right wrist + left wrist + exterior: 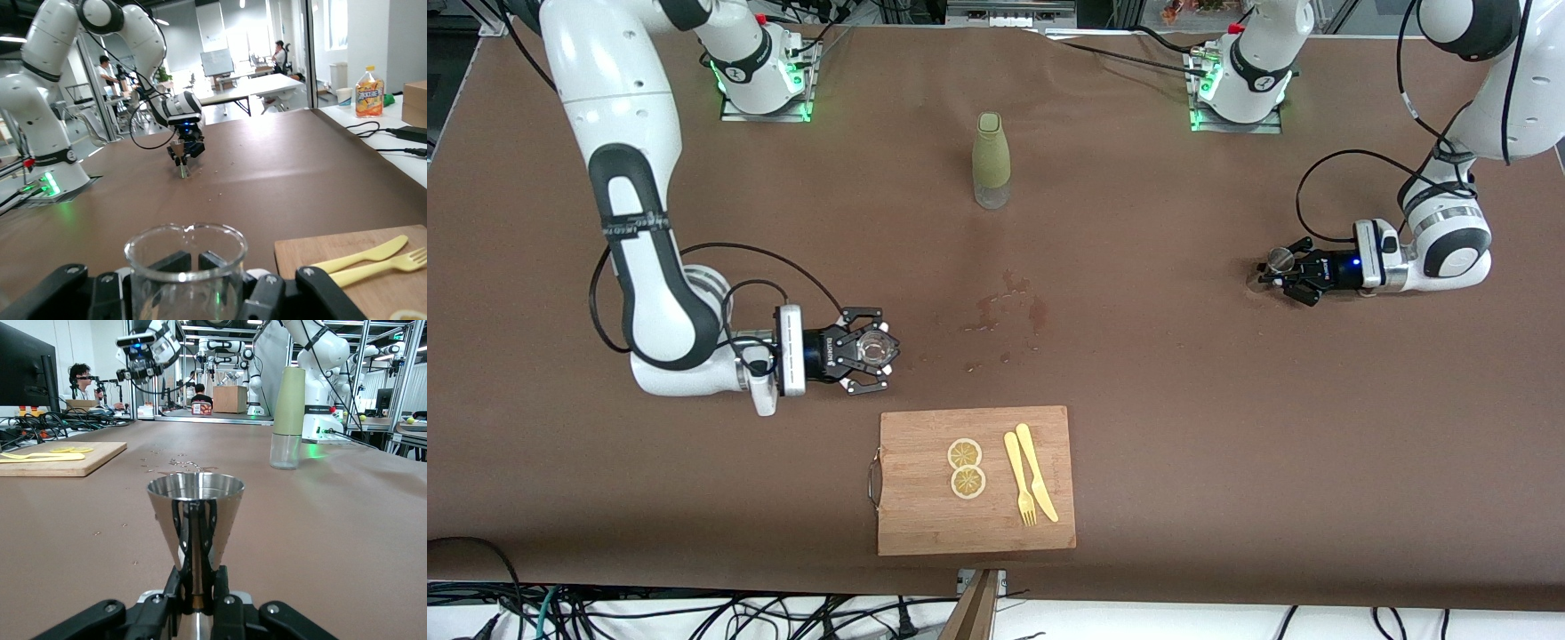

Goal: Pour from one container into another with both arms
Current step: 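Lift the beaker with the right gripper while the left gripper brings the jigger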

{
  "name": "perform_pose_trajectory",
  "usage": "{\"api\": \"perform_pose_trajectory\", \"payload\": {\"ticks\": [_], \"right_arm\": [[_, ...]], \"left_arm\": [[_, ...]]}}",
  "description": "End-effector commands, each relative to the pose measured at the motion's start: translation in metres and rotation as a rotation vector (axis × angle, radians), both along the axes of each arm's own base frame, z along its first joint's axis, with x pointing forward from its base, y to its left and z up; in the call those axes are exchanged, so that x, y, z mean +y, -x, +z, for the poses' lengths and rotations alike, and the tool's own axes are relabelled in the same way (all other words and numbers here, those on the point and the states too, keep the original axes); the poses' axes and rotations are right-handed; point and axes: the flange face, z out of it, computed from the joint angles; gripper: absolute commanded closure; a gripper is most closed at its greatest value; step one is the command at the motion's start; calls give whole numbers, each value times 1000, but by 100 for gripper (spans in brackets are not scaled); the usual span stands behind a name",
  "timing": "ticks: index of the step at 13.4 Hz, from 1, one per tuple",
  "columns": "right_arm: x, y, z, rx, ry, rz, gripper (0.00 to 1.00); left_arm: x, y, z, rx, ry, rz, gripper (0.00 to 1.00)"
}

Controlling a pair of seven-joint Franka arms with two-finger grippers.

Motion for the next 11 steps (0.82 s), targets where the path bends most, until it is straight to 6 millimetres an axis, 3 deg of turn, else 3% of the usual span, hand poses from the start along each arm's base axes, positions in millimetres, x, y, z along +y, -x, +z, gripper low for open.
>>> {"api": "perform_pose_trajectory", "payload": {"ticks": [1,5,8,11], "right_arm": [[28,7,15,-1,38,-49,100],[77,18,18,2,53,-140,100],[113,29,23,14,110,-215,100],[165,52,31,-11,151,-312,100]], "left_arm": [[-2,1,7,-250,22,-20,100],[-58,-39,34,-156,32,-31,100],[-131,-79,56,-90,14,0,100],[-201,-111,79,-55,-25,32,100]]}}
